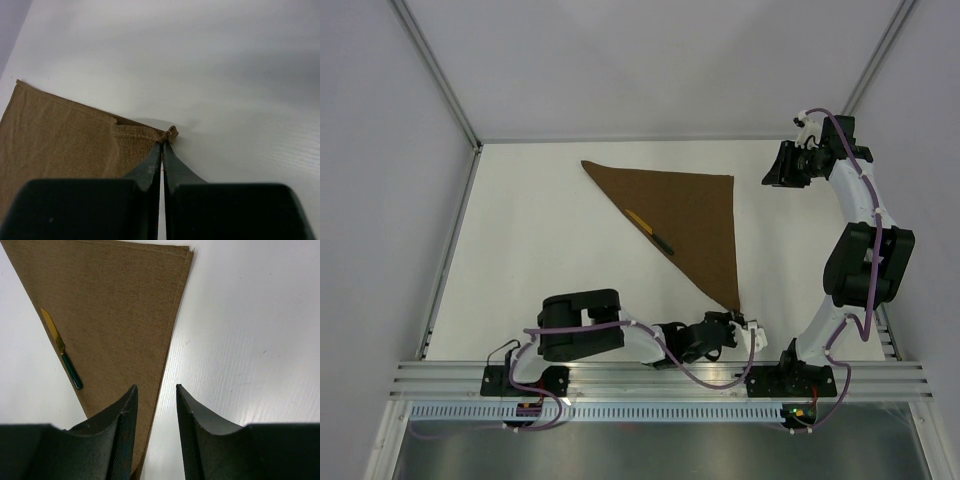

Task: Fold the napkin, place the utensils inside, and roll it up
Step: Fold the napkin

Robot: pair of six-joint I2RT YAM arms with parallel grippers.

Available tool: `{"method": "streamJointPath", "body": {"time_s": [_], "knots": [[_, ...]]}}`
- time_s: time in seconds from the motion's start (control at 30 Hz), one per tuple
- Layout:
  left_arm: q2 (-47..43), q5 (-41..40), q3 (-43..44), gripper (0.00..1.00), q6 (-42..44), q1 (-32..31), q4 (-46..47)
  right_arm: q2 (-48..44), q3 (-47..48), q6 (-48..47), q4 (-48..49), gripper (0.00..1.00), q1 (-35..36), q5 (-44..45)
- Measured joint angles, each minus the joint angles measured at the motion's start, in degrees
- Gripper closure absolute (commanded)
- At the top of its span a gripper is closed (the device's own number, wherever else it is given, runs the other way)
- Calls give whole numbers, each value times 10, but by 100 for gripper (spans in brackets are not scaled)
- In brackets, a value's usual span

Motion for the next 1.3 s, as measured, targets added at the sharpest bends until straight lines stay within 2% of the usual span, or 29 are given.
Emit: {"method": "streamJointPath", "body": {"time_s": [0.3,0.67,1.3], "knots": [[-83,34,6,98,-166,94,-59,0,0,0,0,58,0,-2],[-148,81,4,98,-402,283,-129,0,0,0,-1,59,0,-8],[-160,172,-10,98,-549,432,-195,0,0,0,-4,60,16,-11]]}}
